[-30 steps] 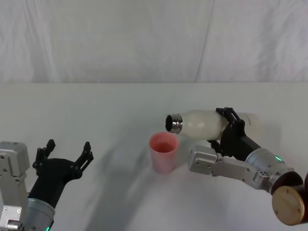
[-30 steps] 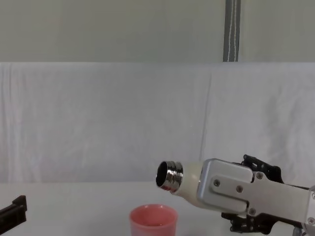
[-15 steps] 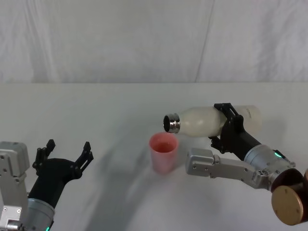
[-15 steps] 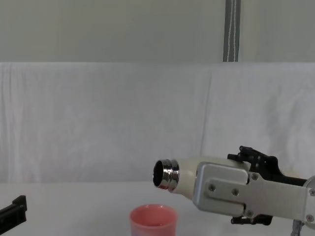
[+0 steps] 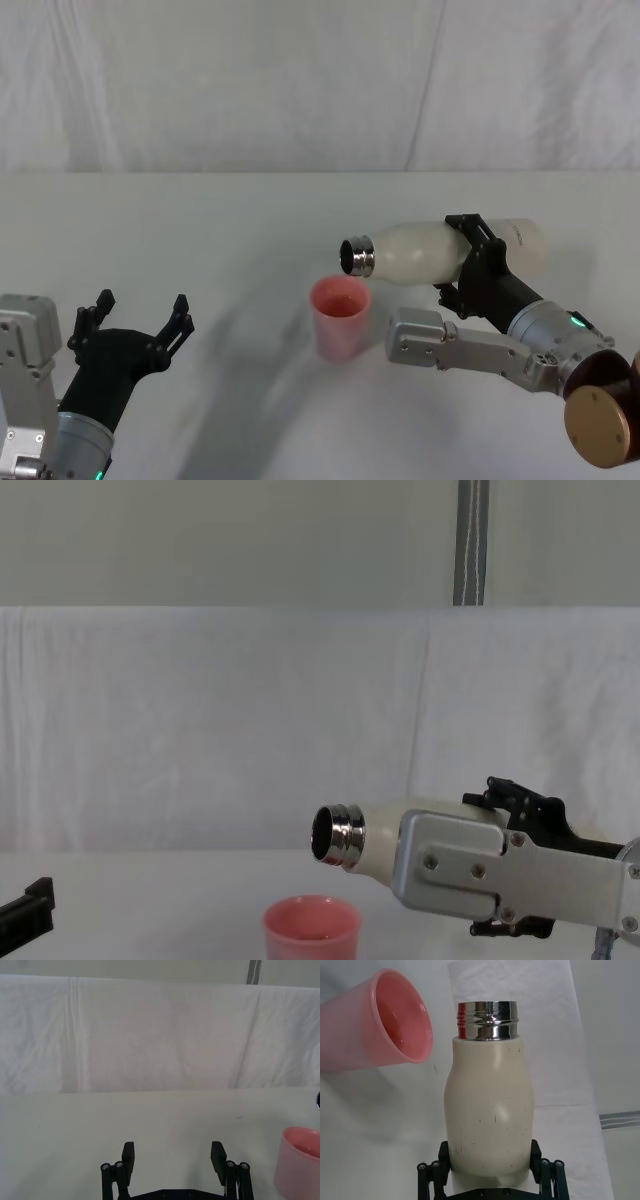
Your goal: Grasp the thermos with one hand and pour water into the cup lid.
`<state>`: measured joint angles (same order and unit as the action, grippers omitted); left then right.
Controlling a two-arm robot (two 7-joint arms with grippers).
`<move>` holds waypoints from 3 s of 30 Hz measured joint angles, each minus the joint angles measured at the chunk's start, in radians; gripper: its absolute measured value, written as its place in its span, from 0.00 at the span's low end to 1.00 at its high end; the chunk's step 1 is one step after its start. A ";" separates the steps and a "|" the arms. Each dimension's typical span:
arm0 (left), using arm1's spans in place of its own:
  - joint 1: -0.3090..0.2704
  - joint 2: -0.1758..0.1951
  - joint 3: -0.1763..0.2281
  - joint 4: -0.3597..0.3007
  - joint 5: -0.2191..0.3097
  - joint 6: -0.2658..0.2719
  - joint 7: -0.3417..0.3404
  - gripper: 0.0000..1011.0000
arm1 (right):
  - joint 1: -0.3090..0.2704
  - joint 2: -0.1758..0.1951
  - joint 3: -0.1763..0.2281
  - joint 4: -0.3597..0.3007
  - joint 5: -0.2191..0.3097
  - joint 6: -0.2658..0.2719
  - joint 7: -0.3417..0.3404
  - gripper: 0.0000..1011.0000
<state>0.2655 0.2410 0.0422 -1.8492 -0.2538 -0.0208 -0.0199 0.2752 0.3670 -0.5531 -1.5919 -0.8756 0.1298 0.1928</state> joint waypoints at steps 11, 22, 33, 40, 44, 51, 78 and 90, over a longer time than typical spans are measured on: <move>0.000 0.000 0.000 0.000 0.000 0.000 0.000 0.99 | -0.001 0.000 0.001 0.001 0.001 0.000 0.000 0.94; 0.000 0.000 0.000 0.000 0.000 0.000 0.000 0.99 | 0.007 0.004 -0.006 -0.002 -0.012 -0.002 0.006 0.94; 0.000 0.000 0.000 0.000 0.000 0.000 0.000 0.99 | 0.021 0.005 -0.016 -0.002 -0.029 -0.001 0.012 0.94; 0.000 0.000 0.000 0.000 0.000 0.000 0.000 0.99 | 0.028 0.008 -0.026 -0.002 -0.048 0.004 0.018 0.94; 0.000 0.000 0.000 0.000 0.000 0.000 0.000 0.99 | 0.030 0.008 -0.029 -0.002 -0.052 0.005 0.018 0.94; 0.000 0.000 0.000 0.000 0.000 0.000 0.000 0.99 | 0.035 0.012 -0.039 -0.005 -0.075 0.018 0.024 0.94; 0.000 0.000 0.000 0.000 0.000 0.000 0.000 0.99 | 0.043 0.027 -0.056 -0.028 -0.137 0.053 0.052 0.94; 0.000 0.000 0.000 0.000 0.000 0.000 0.000 0.99 | 0.046 0.034 -0.060 -0.037 -0.151 0.053 0.057 0.94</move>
<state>0.2655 0.2410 0.0422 -1.8492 -0.2539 -0.0208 -0.0199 0.3213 0.4006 -0.6136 -1.6292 -1.0267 0.1824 0.2498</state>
